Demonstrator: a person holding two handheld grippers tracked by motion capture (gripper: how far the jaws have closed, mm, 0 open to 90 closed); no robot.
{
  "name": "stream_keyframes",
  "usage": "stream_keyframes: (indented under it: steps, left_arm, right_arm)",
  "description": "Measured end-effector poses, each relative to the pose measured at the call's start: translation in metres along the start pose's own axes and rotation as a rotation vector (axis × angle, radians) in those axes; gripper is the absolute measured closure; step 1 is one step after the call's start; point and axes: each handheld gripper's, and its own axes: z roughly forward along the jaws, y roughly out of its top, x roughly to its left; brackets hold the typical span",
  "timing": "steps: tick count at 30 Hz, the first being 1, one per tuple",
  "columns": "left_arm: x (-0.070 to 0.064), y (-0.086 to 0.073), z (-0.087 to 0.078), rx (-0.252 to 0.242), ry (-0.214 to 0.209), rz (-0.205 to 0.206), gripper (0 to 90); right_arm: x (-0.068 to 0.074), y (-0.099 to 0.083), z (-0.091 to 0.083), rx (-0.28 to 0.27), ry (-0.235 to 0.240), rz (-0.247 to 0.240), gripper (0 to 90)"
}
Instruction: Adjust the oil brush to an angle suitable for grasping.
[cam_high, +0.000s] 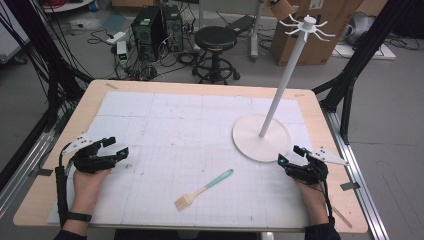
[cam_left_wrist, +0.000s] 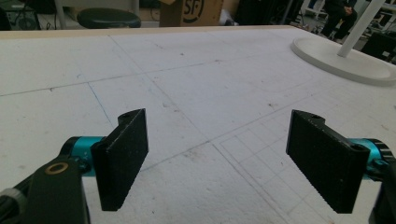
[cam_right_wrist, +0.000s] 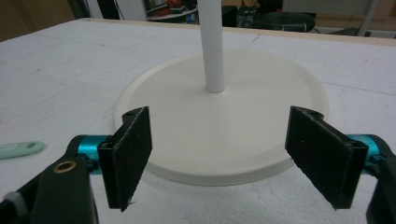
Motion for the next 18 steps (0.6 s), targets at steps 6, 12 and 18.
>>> stream_keyframes:
  steps: [6,12,18]
  left_arm:
    - [-0.0012,0.0002,0.0006,0.003,0.012,0.003,19.9]
    - [-0.0036,0.0016,0.0014,0.023,0.019,-0.019,18.5]
    - [-0.0070,0.0062,-0.0015,0.010,0.012,-0.029,17.4]
  right_arm:
    - [-0.0003,0.0000,0.0000,0.001,-0.002,-0.002,22.2]
    - [-0.0006,0.0001,-0.0001,0.003,-0.002,0.002,22.3]
    - [-0.0010,0.0002,-0.0001,0.006,0.002,0.013,22.5]
